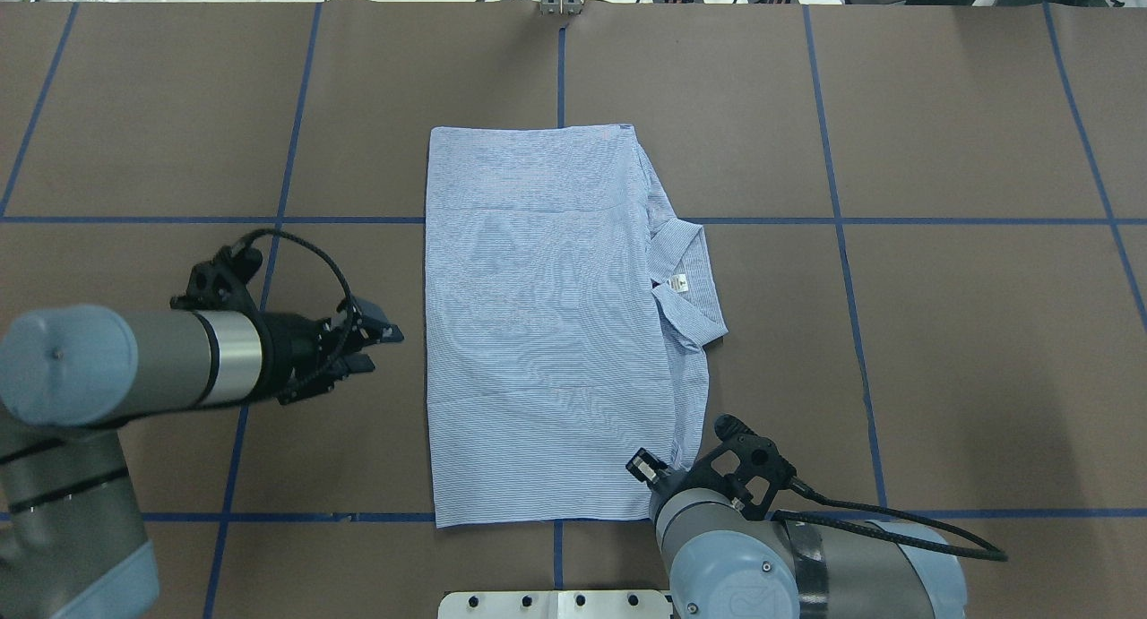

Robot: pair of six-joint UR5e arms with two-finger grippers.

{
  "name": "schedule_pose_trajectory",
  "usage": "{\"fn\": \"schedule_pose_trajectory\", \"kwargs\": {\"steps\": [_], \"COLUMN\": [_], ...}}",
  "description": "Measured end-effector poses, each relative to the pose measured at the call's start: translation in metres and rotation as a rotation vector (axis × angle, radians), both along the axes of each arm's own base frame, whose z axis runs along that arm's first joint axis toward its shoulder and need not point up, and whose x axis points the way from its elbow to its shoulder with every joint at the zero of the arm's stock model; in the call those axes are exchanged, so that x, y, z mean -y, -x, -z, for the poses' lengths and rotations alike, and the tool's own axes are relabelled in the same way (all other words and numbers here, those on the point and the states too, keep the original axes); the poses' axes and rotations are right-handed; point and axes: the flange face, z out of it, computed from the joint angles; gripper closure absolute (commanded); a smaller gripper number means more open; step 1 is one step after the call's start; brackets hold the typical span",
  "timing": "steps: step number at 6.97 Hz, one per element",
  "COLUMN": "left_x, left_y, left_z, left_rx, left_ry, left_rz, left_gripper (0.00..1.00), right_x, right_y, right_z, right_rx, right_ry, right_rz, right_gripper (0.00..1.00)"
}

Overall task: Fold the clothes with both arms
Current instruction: 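Move the left gripper to the other near corner beside the right gripper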

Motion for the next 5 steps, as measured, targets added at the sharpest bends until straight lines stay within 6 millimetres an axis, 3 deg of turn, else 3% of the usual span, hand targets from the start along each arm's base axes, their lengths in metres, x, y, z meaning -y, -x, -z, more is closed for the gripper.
{"fn": "schedule_pose_trajectory", "kwargs": {"steps": [2,5], "left_x": [-0.059,-0.099], "left_y": [-0.035,-0.072], "left_z": [-0.004,-0.008], "left_rx": [0.009,0.063], "left_ry": [0.068,0.092], "left_rz": [-0.02,-0.068], "left_gripper": [0.42,0.44], "right_x": [-0.005,-0.006], "right_y": [0.001,0.002], "right_z": [0.0,0.001], "right_rx": [0.0,0.002], "right_ry": [0.001,-0.001], "right_rz": [0.009,0.012], "right_gripper": [1.0,1.0]}}
